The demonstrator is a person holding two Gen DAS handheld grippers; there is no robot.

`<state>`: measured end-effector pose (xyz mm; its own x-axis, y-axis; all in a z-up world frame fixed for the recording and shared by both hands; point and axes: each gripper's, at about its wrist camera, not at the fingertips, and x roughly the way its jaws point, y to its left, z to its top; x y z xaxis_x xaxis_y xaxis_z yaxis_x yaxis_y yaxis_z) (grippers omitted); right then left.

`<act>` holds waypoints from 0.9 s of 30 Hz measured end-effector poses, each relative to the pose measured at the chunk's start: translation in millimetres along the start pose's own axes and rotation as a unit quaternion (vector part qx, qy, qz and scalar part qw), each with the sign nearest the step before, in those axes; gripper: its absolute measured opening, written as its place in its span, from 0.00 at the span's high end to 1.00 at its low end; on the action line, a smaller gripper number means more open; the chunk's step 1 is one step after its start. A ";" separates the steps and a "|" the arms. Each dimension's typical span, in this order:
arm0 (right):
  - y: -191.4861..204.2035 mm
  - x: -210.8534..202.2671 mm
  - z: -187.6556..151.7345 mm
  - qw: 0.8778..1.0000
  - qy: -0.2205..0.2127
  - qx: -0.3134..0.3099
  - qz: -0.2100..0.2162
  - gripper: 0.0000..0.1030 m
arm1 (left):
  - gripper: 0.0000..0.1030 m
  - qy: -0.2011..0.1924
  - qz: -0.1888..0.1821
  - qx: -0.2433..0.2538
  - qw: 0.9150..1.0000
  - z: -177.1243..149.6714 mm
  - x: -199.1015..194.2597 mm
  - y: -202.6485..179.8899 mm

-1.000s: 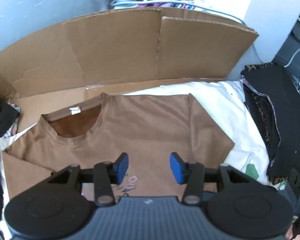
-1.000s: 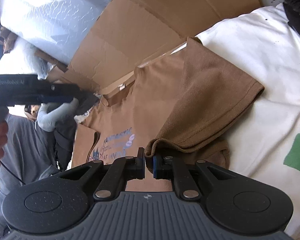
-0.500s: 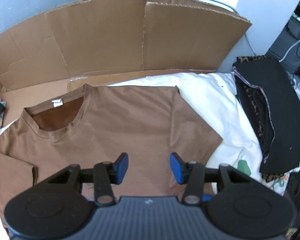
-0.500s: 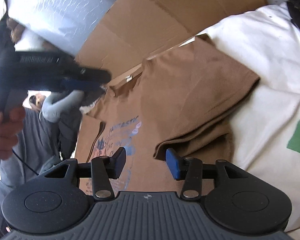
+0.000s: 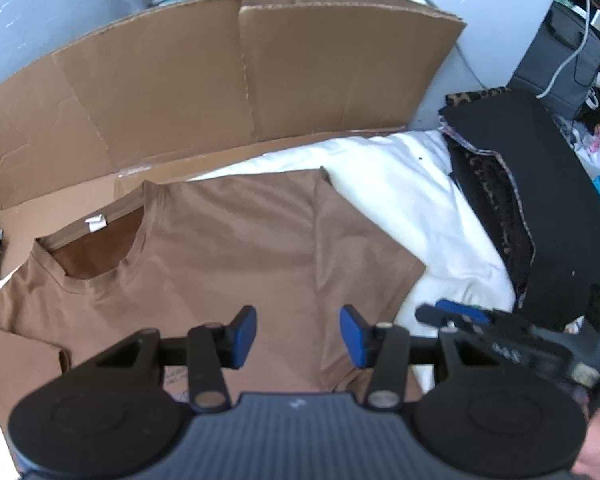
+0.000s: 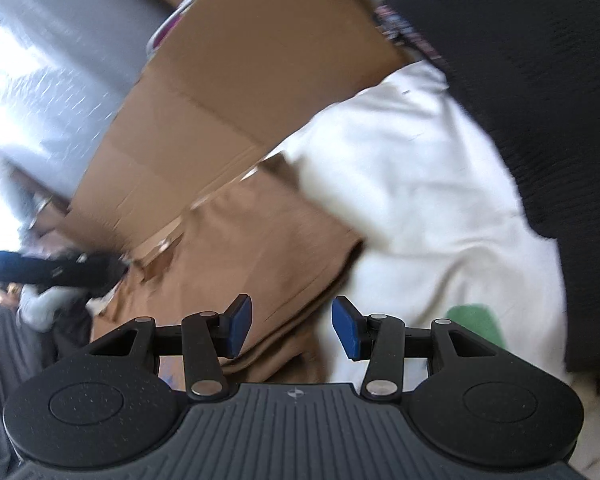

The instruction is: Fold clothes

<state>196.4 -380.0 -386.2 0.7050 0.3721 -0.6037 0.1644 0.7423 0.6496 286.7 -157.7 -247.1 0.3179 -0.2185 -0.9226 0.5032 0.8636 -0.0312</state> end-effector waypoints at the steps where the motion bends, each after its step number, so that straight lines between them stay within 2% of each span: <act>1: -2.7 3.7 2.9 1.000 -0.005 0.002 -0.008 0.50 | 0.52 -0.001 0.000 -0.001 1.000 -0.3 -1.1 0.4; 3: -8.0 11.6 9.3 1.000 -0.013 0.005 -0.017 0.50 | 0.52 -0.001 0.001 -0.002 1.000 -1.0 -3.3 1.2; 6: -11.4 20.7 16.9 1.000 -0.010 -0.003 -0.018 0.51 | 0.52 0.002 0.001 -0.003 1.000 -0.8 -6.3 5.5; 9: -11.8 28.3 19.7 0.999 0.001 -0.014 -0.036 0.51 | 0.52 -0.001 0.002 -0.007 1.000 2.1 -10.9 10.2; 14: -9.9 37.5 23.8 0.999 0.000 -0.020 -0.036 0.51 | 0.51 -0.013 -0.003 -0.023 1.000 5.5 -11.6 16.9; 17: -12.7 44.6 26.2 0.999 0.000 -0.016 -0.038 0.54 | 0.51 -0.003 -0.007 -0.019 1.000 1.6 -4.5 16.8; 18: -13.6 46.9 27.0 0.999 0.000 -0.015 -0.038 0.58 | 0.51 0.000 -0.009 -0.016 1.000 -0.1 -2.7 16.1; 21: -13.8 50.9 31.3 0.999 0.006 -0.017 -0.045 0.85 | 0.51 0.004 -0.011 -0.011 1.000 -2.2 0.2 15.8; 23: -15.4 49.2 33.9 0.999 0.012 -0.013 -0.044 0.92 | 0.51 0.000 -0.012 -0.016 1.000 -0.8 -2.1 18.6; 27: -14.8 39.0 35.6 0.999 0.009 0.005 -0.034 0.98 | 0.51 -0.007 -0.010 -0.021 1.000 0.7 -6.2 25.2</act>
<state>246.0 -396.3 -402.9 0.6796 0.3308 -0.6548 0.2188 0.7605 0.6113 298.0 -134.9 -241.9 0.3188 -0.2427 -0.9162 0.4751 0.8774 -0.0671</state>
